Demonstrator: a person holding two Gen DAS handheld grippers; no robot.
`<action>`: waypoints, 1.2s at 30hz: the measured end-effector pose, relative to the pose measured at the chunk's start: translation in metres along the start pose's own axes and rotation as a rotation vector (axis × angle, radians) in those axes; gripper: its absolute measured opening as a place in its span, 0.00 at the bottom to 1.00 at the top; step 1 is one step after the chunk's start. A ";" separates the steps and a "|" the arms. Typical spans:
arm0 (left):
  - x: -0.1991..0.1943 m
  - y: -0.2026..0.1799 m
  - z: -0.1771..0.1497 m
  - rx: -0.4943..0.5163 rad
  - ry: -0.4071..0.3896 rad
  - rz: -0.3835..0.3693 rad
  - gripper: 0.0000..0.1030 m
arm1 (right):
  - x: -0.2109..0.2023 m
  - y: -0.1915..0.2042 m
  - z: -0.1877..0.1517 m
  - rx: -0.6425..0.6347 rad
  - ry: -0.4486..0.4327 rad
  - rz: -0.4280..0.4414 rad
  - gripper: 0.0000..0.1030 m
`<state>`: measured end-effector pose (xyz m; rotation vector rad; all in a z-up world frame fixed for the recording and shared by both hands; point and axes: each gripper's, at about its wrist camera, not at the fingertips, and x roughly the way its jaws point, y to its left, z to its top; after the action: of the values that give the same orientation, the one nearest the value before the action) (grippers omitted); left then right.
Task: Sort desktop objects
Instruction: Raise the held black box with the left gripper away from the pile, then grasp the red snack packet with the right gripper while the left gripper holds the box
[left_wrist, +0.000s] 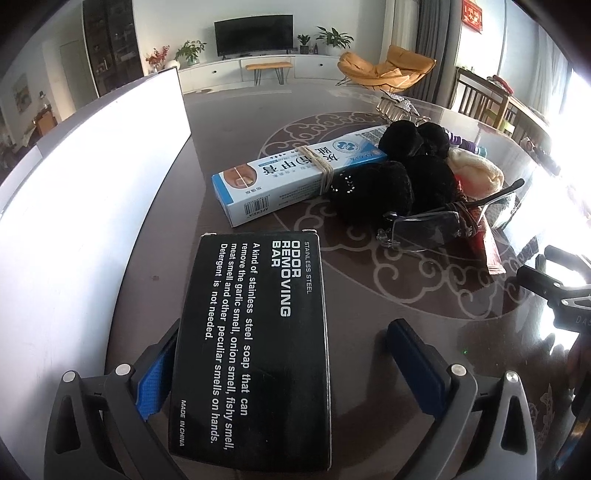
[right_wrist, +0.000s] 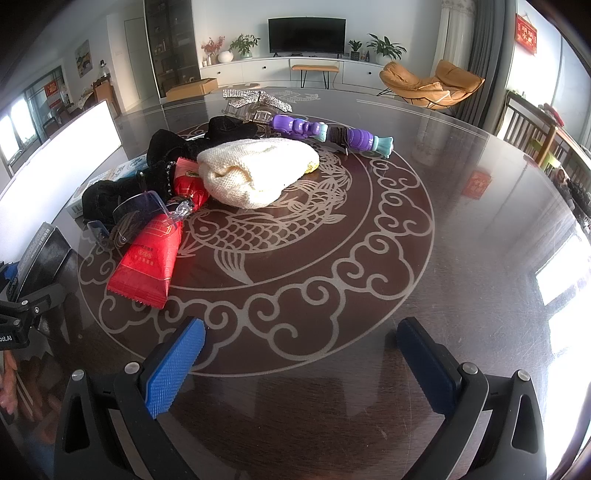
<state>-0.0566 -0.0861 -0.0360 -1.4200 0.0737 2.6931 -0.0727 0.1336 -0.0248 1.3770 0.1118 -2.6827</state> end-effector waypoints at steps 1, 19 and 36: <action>0.000 0.000 0.000 -0.001 0.000 0.001 1.00 | 0.000 0.000 0.000 0.000 0.000 0.000 1.00; -0.001 0.000 -0.001 0.000 -0.004 0.001 1.00 | 0.003 0.069 0.027 -0.022 0.033 0.158 0.83; -0.002 0.000 0.000 0.000 -0.004 0.002 1.00 | -0.044 0.043 -0.049 -0.067 -0.044 0.160 0.40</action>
<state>-0.0557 -0.0861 -0.0347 -1.4152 0.0744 2.6973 -0.0020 0.1008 -0.0182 1.2513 0.0822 -2.5517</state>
